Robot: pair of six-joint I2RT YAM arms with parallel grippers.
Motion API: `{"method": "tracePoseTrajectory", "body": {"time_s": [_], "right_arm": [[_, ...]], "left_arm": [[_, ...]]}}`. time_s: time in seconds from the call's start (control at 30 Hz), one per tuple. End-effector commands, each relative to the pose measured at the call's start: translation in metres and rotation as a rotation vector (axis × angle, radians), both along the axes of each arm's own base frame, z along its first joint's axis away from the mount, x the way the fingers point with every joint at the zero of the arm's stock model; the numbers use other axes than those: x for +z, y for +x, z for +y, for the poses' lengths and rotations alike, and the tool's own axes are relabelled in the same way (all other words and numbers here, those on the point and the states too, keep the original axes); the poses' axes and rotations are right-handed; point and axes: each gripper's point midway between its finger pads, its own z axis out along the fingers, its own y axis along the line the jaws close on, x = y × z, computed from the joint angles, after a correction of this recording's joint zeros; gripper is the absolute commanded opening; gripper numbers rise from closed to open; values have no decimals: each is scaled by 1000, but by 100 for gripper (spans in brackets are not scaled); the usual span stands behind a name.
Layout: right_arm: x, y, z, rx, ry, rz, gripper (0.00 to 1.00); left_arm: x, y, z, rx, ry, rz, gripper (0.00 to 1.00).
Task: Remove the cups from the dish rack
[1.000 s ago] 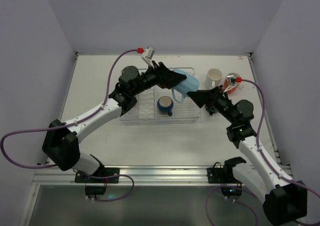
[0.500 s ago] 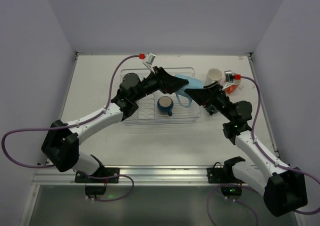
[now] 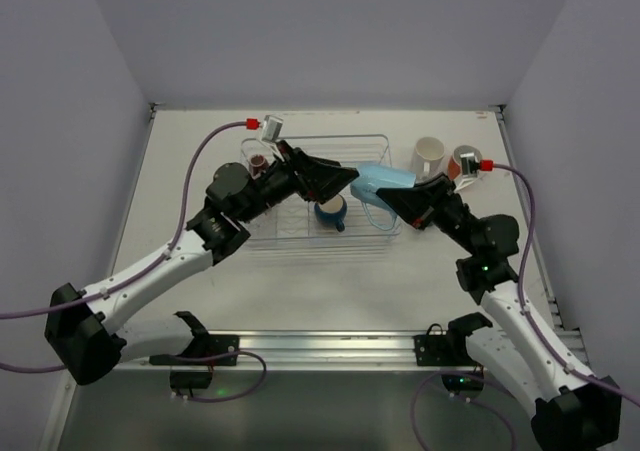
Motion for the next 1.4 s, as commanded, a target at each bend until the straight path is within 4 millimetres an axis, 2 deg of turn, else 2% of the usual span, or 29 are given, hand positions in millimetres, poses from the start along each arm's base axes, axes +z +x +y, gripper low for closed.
{"method": "tracePoseTrajectory", "body": {"time_s": [0.0,0.03,0.07,0.1,0.13,0.17,0.2,0.23,0.27,0.3,0.33,0.37,0.4,0.43,0.5,0.53,0.6,0.63,0.77,0.87,0.97,1.13,1.23,1.27,1.37], "right_arm": [[20,12,-21,-200,-90,-64,0],[2,18,-24,-228,-151,12,0],[8,18,-29,-261,-172,10,0],[6,21,-34,-307,-220,-6,0],[-8,25,-42,-354,-272,59,0],[-4,26,-50,-397,-298,64,0],[-11,33,-61,-461,-357,75,0],[-33,45,-81,-568,-430,171,0],[-32,50,-94,-642,-463,193,0],[-41,57,-110,-719,-520,216,0],[-49,62,-122,-777,-559,249,0],[-64,70,-144,-879,-622,320,0],[-71,75,-157,-933,-669,342,0],[-79,77,-166,-964,-706,376,0],[-92,88,-190,-1052,-764,435,0],[-96,91,-199,-1081,-781,455,0],[-107,100,-224,-1152,-811,520,0],[-109,103,-232,-1177,-811,540,0],[-128,116,-263,-1209,-795,645,0],[-147,123,-272,-1201,-821,711,0],[-170,131,-275,-1156,-845,780,0],[-206,150,-270,-1052,-881,857,0],[-213,161,-270,-1032,-893,873,0],[-224,165,-270,-1010,-906,897,0],[-238,173,-268,-975,-918,931,1]], "left_arm": [[-8,2,27,124,105,-55,100],[-15,-1,37,150,159,-61,100],[-20,-1,44,178,185,-60,100],[-25,1,52,216,208,-54,100],[-26,-7,63,231,238,-70,100],[-30,-9,70,241,262,-77,100],[-30,-14,74,242,282,-86,100],[-37,-22,84,240,339,-94,100],[-39,-27,90,239,368,-102,100],[-31,-34,98,242,376,-123,100],[-46,-39,105,234,454,-115,100],[-47,-42,111,237,480,-120,100],[-48,-46,119,249,502,-126,100],[-59,-50,127,247,567,-121,100],[-64,-50,143,299,609,-125,100],[-79,-51,148,304,649,-112,100],[-85,-52,153,317,658,-122,100],[-95,-52,151,305,671,-128,100],[-107,-54,144,264,664,-153,100],[-115,-55,148,253,704,-152,100],[-113,-58,150,255,692,-164,100],[-112,-61,152,246,688,-175,100],[-111,-63,152,233,681,-180,100],[-111,-64,152,232,680,-181,100],[-111,-64,152,232,681,-182,100]]}}
